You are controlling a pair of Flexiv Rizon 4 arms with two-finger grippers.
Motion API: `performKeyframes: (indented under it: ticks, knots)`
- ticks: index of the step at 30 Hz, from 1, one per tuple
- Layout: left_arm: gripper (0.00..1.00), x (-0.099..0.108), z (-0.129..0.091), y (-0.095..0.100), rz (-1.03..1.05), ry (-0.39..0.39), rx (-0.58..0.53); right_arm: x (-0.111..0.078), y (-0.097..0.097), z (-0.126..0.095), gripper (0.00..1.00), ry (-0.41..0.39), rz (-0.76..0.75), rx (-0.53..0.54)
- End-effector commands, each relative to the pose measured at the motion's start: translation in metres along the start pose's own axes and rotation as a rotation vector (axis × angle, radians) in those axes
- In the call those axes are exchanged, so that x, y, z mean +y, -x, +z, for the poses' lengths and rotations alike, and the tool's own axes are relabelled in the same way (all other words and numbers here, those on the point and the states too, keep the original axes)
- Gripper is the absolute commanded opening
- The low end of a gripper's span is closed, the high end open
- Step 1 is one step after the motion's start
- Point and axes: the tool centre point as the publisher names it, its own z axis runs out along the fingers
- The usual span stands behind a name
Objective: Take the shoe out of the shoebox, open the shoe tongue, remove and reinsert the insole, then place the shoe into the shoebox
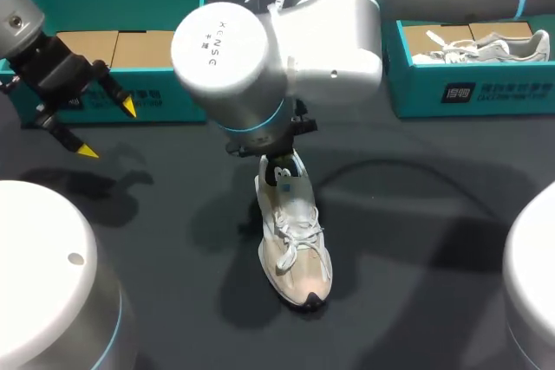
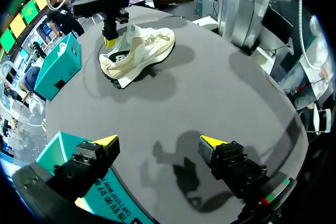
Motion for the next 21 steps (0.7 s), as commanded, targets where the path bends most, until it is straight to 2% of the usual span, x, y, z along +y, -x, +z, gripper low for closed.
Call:
performKeyframes:
  ticks: [1, 13, 17, 21]
  knots:
    - [1.00, 0.000, -0.001, -0.001, 0.001, 0.002, 0.000, -0.006, -0.009, 0.016, 0.00, 0.002, 0.008, -0.041]
    - [1.00, 0.000, -0.001, -0.001, 0.001, 0.002, 0.000, -0.011, 0.006, 0.050, 0.00, -0.035, 0.048, -0.085]
    - [1.00, 0.000, -0.001, -0.001, 0.001, 0.002, 0.000, -0.014, 0.008, 0.064, 0.00, -0.069, 0.047, -0.092]
    - [1.00, 0.000, -0.001, -0.001, 0.001, 0.002, 0.000, -0.019, 0.008, 0.064, 0.00, -0.075, 0.038, -0.077]
